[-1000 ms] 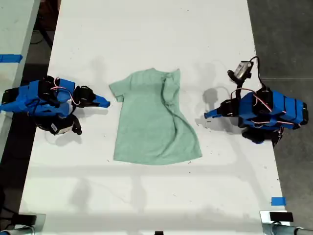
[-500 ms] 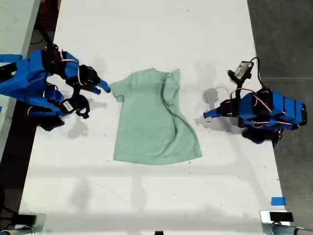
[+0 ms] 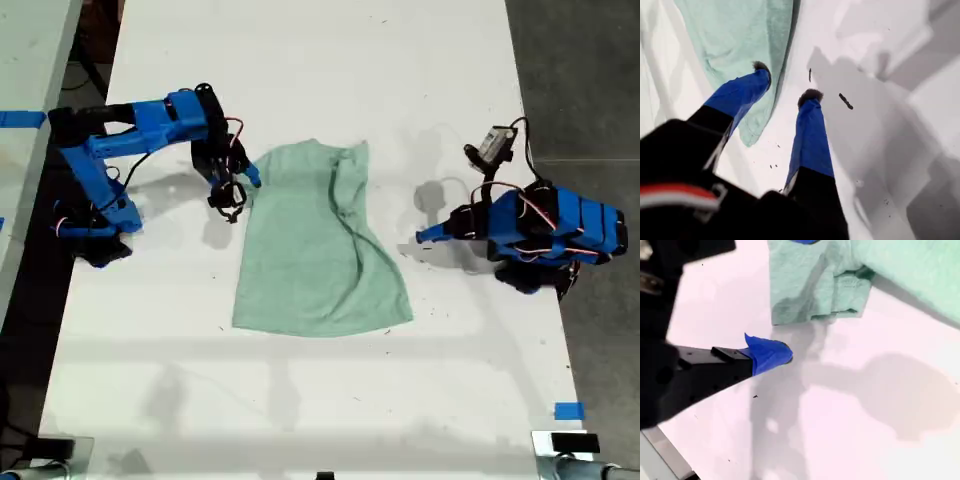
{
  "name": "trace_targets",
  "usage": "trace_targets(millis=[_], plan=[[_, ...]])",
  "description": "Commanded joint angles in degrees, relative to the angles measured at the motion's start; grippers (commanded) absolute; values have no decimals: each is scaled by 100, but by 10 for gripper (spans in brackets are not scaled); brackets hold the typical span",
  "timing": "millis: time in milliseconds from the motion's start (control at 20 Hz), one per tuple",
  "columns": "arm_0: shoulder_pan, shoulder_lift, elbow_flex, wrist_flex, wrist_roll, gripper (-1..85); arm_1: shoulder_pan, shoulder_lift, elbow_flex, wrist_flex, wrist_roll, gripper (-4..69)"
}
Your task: Fold t shirt
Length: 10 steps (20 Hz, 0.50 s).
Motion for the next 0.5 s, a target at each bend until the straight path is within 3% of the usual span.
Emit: trace_targets(millis=[0, 200, 250, 300, 450], plan=[[-229, -246, -255, -308, 255, 320, 0, 53, -44, 105, -35, 153], [-158, -817, -325, -870, 334, 297, -9, 53, -44, 105, -35, 152], [-132, -1028, -396, -896, 343, 239, -9, 53, -44, 105, -35, 152], [-123, -1204, -448, -782, 88, 46, -9, 53, -44, 105, -44, 152], [79, -1397, -659, -773, 35, 3, 0, 53, -44, 105, -53, 151]])
